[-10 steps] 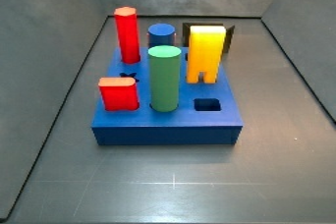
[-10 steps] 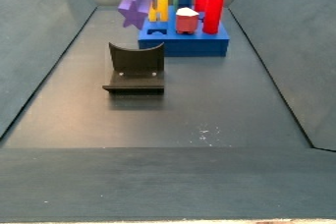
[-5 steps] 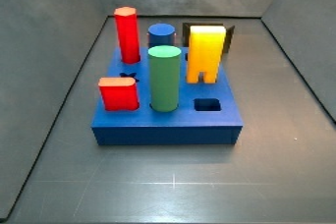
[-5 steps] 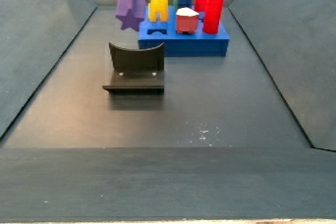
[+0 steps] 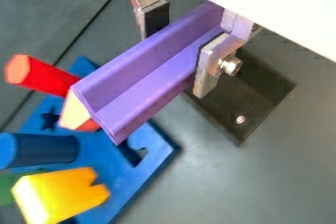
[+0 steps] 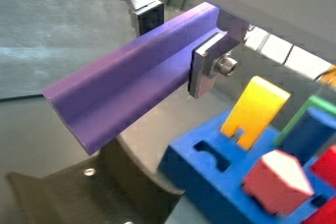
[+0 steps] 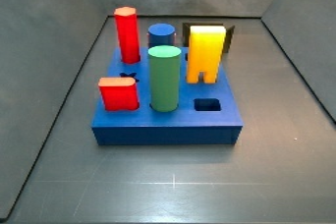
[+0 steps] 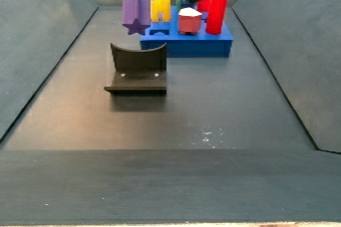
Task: Pick up the star object. Move up. Place the star object on the fixture. Regrasp the star object. Move to above the board. Insert the star object.
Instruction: Place the star object on the fixture.
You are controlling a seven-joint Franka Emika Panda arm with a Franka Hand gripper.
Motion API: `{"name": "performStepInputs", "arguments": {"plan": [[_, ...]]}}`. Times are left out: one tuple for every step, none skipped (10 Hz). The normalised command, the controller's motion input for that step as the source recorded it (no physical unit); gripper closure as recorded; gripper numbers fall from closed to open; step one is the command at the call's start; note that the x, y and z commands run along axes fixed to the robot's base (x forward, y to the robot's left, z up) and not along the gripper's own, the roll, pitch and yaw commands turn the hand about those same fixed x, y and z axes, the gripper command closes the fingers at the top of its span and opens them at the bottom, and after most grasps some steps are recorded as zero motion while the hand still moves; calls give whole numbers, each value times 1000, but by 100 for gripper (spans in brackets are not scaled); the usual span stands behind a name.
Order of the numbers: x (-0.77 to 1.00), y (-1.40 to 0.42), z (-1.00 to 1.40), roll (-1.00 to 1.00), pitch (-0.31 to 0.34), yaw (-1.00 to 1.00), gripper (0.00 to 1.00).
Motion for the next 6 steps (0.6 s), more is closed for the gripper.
{"name": "performStepInputs", "arguments": {"plan": [[80, 44, -18, -339, 98, -139, 100], [75, 31, -8, -264, 78, -138, 100], [127, 132, -1000, -1000, 226, -132, 100], [131, 139, -1000, -1000, 212, -145, 100], [157, 136, -1000, -937, 215, -189, 100], [173, 132, -1000, -834, 192, -197, 100]]}}
